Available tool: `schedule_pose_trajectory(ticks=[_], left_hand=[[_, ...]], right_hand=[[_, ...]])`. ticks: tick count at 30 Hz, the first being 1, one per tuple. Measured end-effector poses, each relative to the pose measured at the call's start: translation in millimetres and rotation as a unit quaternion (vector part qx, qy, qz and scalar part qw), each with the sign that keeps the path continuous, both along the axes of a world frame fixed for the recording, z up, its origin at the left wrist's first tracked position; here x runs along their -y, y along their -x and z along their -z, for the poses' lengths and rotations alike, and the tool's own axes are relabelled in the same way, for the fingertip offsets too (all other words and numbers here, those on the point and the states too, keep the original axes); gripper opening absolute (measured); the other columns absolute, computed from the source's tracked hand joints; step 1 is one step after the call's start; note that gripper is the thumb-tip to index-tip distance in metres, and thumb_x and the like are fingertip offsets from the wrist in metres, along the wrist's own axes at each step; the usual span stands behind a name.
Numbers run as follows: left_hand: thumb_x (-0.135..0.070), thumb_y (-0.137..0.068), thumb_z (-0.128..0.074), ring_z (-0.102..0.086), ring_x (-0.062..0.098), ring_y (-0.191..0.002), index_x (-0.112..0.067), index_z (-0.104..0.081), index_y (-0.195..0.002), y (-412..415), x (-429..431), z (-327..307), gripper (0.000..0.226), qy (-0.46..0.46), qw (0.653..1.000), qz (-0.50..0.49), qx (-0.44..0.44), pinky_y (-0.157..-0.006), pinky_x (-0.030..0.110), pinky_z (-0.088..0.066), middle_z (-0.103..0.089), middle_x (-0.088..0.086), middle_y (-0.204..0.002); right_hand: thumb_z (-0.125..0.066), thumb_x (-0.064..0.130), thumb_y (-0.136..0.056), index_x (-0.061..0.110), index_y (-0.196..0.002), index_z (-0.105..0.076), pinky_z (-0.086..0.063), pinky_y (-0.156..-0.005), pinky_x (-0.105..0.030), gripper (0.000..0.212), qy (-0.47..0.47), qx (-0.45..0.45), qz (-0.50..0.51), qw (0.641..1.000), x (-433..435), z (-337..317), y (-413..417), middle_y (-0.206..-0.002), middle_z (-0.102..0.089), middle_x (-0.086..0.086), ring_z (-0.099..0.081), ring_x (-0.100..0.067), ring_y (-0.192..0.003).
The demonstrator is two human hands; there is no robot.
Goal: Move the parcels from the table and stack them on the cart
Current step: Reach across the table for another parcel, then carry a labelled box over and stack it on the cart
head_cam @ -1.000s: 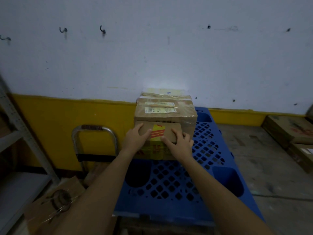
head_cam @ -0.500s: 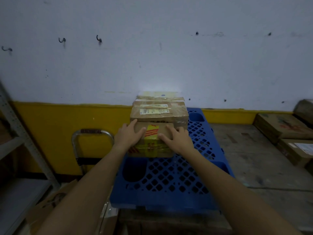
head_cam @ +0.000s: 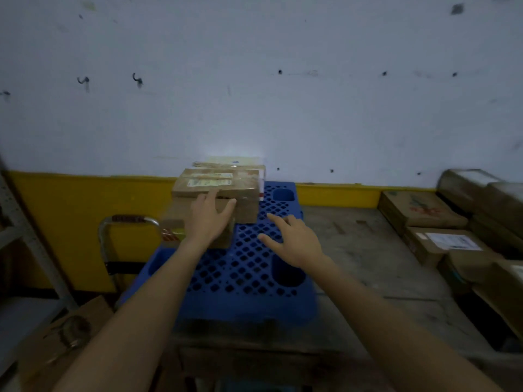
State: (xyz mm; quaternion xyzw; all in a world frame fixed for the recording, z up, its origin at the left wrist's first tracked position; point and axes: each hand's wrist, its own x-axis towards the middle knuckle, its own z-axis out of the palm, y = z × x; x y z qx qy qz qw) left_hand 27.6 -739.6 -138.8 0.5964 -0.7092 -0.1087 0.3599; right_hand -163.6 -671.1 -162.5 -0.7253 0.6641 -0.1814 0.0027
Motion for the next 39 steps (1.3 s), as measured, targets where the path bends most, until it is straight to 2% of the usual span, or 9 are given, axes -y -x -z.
schedule_pose_trajectory(ticks=[4, 9, 14, 21, 24, 27, 31, 39], left_hand=[[-0.059, -0.090, -0.042, -0.045, 0.027, -0.125, -0.024, -0.035, -0.141, 73, -45, 8, 0.062, -0.023, 0.999, 0.032, -0.029, -0.096, 0.039, -0.042, -0.043, 0.007, -0.142], [-0.053, -0.093, -0.042, -0.044, 0.026, -0.127, -0.023, -0.032, -0.143, 146, -86, 15, 0.059, -0.036, 0.996, 0.072, -0.025, -0.102, 0.045, -0.041, -0.042, 0.007, -0.143], [-0.054, -0.093, -0.041, -0.043, 0.026, -0.128, -0.023, -0.031, -0.144, 209, -102, 12, 0.060, -0.041, 0.990, 0.132, 0.006, -0.103, 0.046, -0.040, -0.042, 0.006, -0.144], [-0.056, -0.091, -0.040, -0.045, 0.024, -0.123, -0.027, -0.036, -0.141, 312, -129, 18, 0.058, 0.023, 0.978, 0.199, 0.050, -0.090, 0.036, -0.043, -0.048, 0.005, -0.134], [-0.055, -0.092, -0.040, -0.045, 0.025, -0.123, -0.026, -0.039, -0.140, 358, -147, 26, 0.056, 0.038, 0.971, 0.224, 0.077, -0.092, 0.036, -0.041, -0.049, 0.005, -0.135], [-0.054, -0.093, -0.039, -0.044, 0.026, -0.124, -0.027, -0.037, -0.141, 406, -159, 31, 0.056, 0.028, 0.962, 0.250, 0.105, -0.094, 0.037, -0.041, -0.047, 0.006, -0.136], [-0.054, -0.093, -0.039, -0.045, 0.026, -0.123, -0.026, -0.038, -0.142, 472, -171, 36, 0.056, 0.034, 0.954, 0.269, 0.127, -0.091, 0.037, -0.042, -0.047, 0.007, -0.136], [-0.054, -0.092, -0.040, -0.044, 0.025, -0.125, -0.027, -0.041, -0.139, 567, -190, 56, 0.054, 0.018, 0.962, 0.242, 0.123, -0.094, 0.037, -0.041, -0.049, 0.007, -0.137]], right_hand=[[-0.031, 0.066, -0.089, 0.031, -0.146, -0.022, -0.041, -0.075, -0.030, 0.067, 0.004, 0.004, 0.005, 1.000, -51, 3, 67, -0.121, -0.048, -0.006, -0.049, -0.023, -0.106], [-0.036, 0.064, -0.089, 0.031, -0.146, -0.026, -0.042, -0.085, -0.032, 0.067, 0.000, 0.011, 0.040, 0.999, -102, 5, 138, -0.128, -0.048, -0.007, -0.046, -0.022, -0.117], [-0.040, 0.062, -0.088, 0.031, -0.145, -0.027, -0.040, -0.089, -0.031, 0.066, 0.031, 0.021, 0.063, 0.997, -129, 5, 186, -0.127, -0.049, -0.006, -0.045, -0.021, -0.118], [-0.043, 0.058, -0.089, 0.027, -0.144, -0.032, -0.042, -0.090, -0.034, 0.064, 0.071, 0.022, 0.104, 0.992, -172, 7, 259, -0.126, -0.051, -0.006, -0.047, -0.022, -0.116], [-0.045, 0.057, -0.089, 0.027, -0.144, -0.034, -0.042, -0.091, -0.036, 0.064, 0.079, 0.026, 0.134, 0.987, -197, 11, 298, -0.127, -0.051, -0.007, -0.047, -0.023, -0.117], [-0.047, 0.055, -0.089, 0.028, -0.143, -0.034, -0.043, -0.087, -0.031, 0.062, 0.075, 0.030, 0.166, 0.983, -220, 19, 343, -0.125, -0.051, -0.006, -0.048, -0.022, -0.113], [-0.051, 0.053, -0.088, 0.027, -0.138, -0.041, -0.042, -0.082, -0.032, 0.057, 0.067, 0.039, 0.205, 0.976, -236, 31, 410, -0.126, -0.052, -0.008, -0.050, -0.023, -0.113], [-0.047, 0.058, -0.087, 0.028, -0.139, -0.039, -0.041, -0.093, -0.035, 0.060, 0.016, 0.029, 0.262, 0.964, -254, 45, 515, -0.137, -0.044, -0.008, -0.042, -0.025, -0.121]])
